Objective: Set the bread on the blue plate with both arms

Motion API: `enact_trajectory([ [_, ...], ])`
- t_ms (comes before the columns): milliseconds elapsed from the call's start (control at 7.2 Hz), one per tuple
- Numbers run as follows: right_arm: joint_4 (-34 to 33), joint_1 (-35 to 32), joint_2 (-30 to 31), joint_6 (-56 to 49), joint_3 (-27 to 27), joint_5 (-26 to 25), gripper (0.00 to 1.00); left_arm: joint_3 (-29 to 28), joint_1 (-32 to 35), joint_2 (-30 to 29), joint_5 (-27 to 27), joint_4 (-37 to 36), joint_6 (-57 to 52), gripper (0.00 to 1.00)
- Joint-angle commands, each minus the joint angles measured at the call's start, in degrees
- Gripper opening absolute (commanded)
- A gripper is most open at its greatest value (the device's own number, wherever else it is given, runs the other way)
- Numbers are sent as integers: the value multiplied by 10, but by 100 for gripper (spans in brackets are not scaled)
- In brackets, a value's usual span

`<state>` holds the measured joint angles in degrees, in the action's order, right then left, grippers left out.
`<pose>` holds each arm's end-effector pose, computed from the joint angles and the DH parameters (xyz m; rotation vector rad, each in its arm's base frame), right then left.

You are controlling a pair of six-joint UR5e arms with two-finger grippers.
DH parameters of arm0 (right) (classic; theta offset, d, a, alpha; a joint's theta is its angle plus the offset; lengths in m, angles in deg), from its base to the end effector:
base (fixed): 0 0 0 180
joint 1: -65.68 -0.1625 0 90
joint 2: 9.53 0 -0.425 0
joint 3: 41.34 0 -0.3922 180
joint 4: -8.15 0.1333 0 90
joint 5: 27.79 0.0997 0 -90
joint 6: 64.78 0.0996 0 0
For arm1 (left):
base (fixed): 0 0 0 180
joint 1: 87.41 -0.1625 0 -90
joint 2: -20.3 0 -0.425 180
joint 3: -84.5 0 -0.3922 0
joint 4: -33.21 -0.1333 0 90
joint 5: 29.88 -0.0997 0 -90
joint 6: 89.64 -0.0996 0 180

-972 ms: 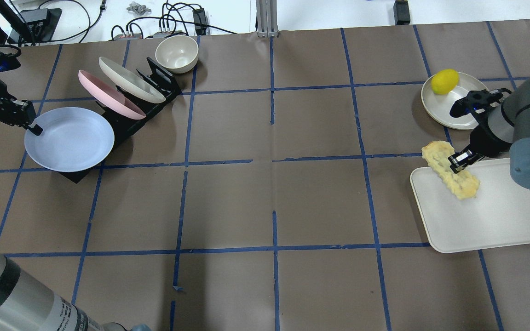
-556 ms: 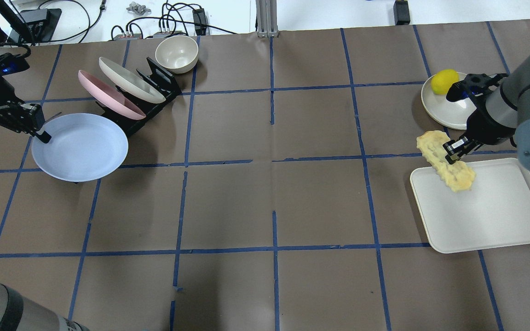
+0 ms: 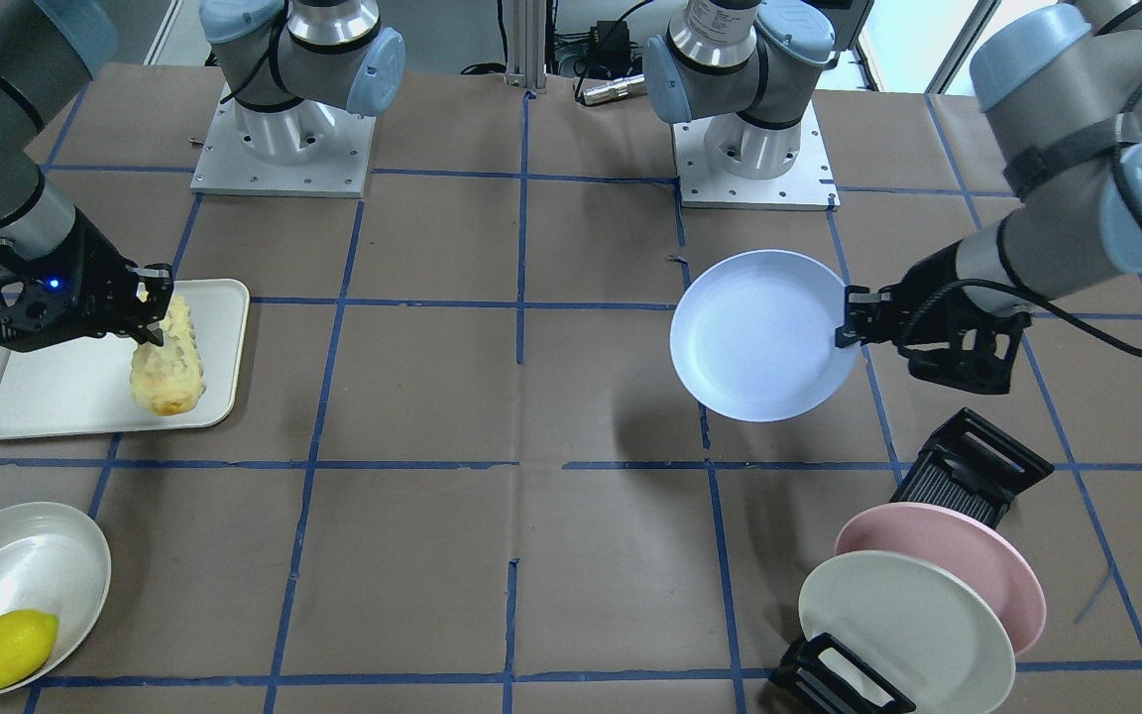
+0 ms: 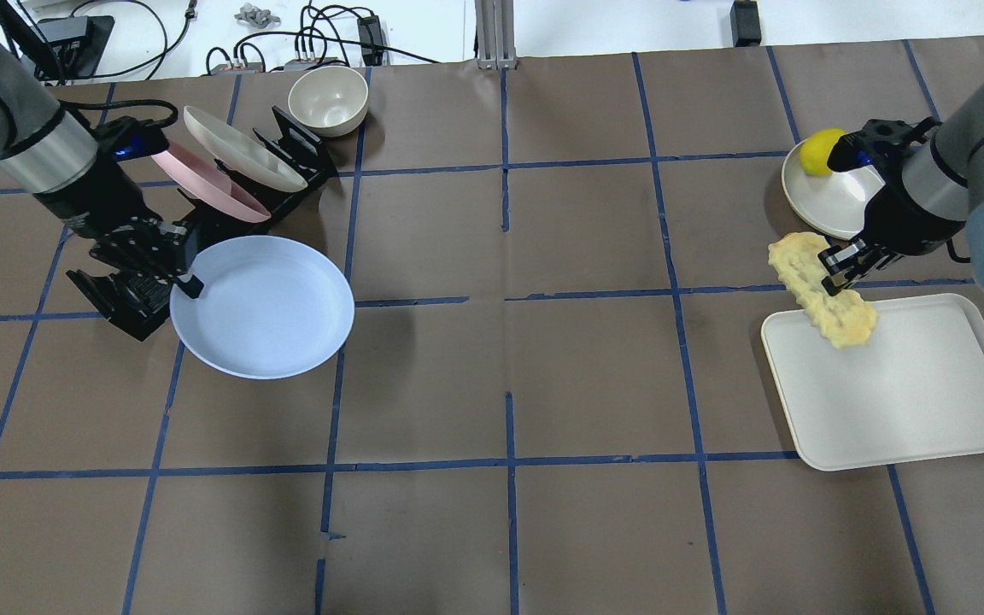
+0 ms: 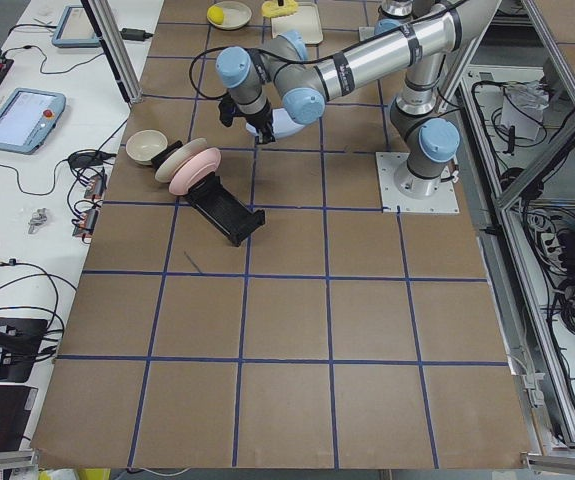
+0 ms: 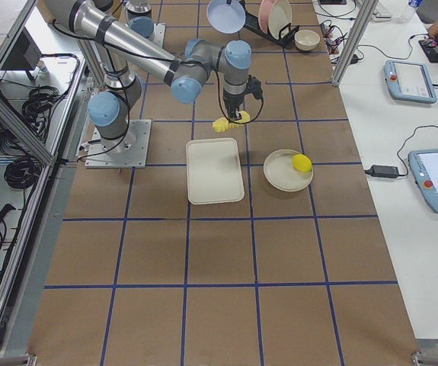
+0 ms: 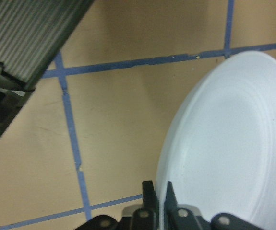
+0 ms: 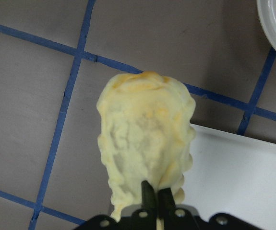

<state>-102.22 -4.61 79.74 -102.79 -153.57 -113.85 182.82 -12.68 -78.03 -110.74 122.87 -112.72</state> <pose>-0.0238 -0.4819 0.3307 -0.4842 3.0210 0.0098 -0.0108 -0.5268 0.3483 -0.1633 -2.8774 -0.3144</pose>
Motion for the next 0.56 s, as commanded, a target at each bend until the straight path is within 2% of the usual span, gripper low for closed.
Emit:
enact_trajectory([
  [0, 2, 0, 0, 2, 1, 1, 7, 27, 108, -11, 13, -101, 79, 3],
  [417, 4, 0, 0, 8, 2, 11, 8, 36, 210, -83, 13, -246, 194, 3],
])
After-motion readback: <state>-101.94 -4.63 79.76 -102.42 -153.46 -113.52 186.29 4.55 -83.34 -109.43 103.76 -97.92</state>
